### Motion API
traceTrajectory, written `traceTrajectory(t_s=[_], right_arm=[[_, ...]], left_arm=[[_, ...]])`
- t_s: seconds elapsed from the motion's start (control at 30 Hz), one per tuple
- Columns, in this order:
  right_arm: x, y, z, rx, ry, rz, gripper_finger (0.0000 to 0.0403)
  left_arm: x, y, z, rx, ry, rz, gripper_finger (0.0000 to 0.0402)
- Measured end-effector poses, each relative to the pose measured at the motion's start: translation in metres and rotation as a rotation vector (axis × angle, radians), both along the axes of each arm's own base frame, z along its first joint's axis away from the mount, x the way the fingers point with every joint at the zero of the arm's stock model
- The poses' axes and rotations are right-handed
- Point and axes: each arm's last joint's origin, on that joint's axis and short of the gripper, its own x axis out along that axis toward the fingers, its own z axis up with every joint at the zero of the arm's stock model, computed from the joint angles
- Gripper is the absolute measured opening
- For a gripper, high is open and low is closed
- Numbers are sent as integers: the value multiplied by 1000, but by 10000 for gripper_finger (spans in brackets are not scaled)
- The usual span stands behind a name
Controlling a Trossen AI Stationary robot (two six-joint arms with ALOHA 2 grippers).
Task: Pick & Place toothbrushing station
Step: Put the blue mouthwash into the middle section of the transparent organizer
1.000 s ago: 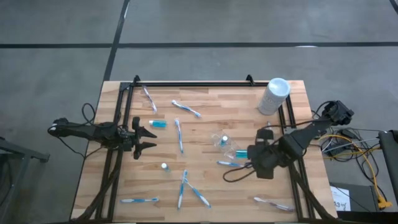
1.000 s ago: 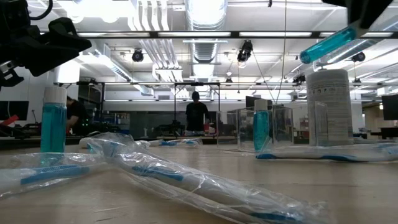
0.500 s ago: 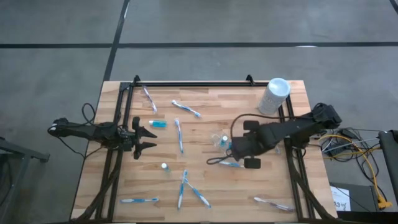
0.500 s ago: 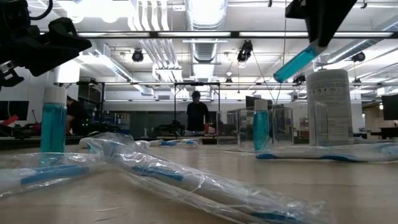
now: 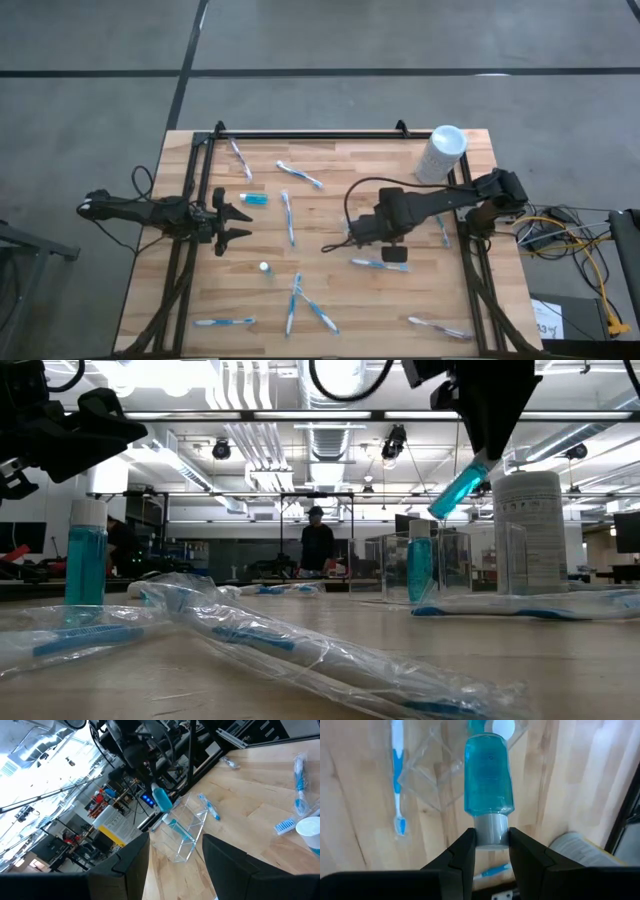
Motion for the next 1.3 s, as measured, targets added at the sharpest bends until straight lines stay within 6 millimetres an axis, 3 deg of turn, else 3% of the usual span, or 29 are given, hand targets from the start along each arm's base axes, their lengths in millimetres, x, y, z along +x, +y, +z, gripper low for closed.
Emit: traceTrajectory(t_s=[0.63,1.3], right_arm=[[8,-4,-15,-1,72,30,98],[9,-4,-8,5,18,30,98]], left_arm=[[0,0,0,0,0,0,188],[0,0,0,0,0,0,188]])
